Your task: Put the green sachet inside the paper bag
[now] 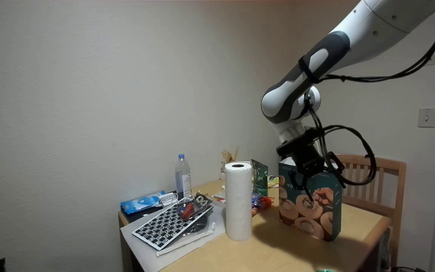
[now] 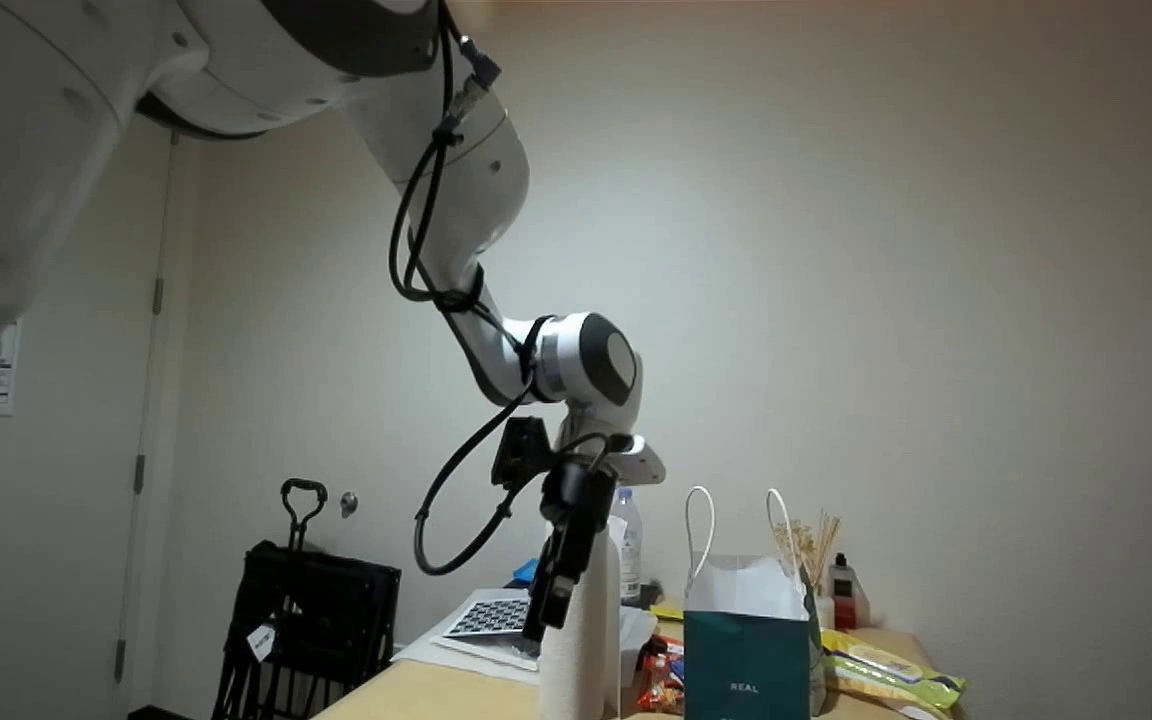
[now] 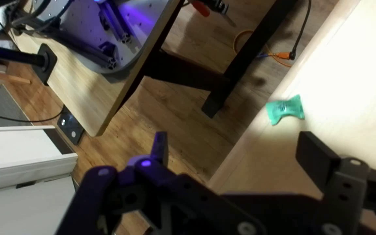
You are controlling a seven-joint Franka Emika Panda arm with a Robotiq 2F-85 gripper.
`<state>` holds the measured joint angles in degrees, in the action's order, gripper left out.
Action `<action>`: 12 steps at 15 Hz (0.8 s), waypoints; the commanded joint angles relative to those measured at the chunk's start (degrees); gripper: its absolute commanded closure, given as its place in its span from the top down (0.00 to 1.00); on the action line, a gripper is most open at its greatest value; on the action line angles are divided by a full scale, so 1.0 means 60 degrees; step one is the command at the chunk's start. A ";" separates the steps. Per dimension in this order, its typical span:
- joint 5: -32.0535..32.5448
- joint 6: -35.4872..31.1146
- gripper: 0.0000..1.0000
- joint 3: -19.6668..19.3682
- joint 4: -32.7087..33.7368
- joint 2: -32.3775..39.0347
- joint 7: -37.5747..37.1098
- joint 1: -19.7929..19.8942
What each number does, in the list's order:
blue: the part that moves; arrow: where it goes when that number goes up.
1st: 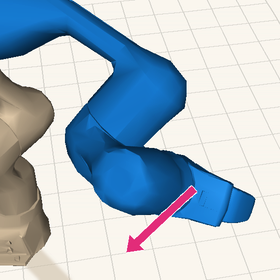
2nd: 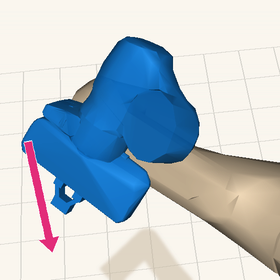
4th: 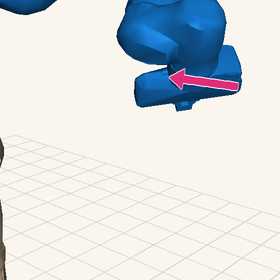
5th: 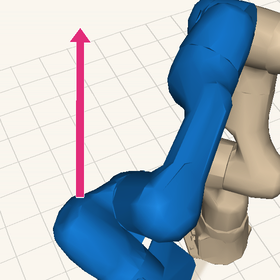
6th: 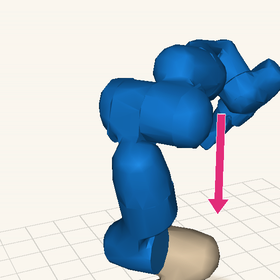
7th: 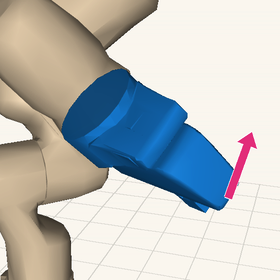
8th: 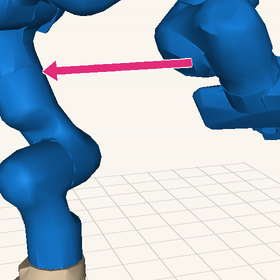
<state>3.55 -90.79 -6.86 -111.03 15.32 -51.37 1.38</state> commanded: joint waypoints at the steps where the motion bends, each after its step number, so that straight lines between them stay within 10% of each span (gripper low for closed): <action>1: -0.0385 0.0045 1.00 0.0245 -0.0360 0.0611 -0.0879 -0.0349; 8: -0.0041 -0.0089 1.00 0.0219 -0.0285 0.0969 -0.0783 -0.0555; 12: -0.1873 -0.1305 1.00 0.0124 -0.0889 0.1498 -0.1847 -0.0234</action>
<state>-1.64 -94.53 -5.88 -113.50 22.23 -60.00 -1.68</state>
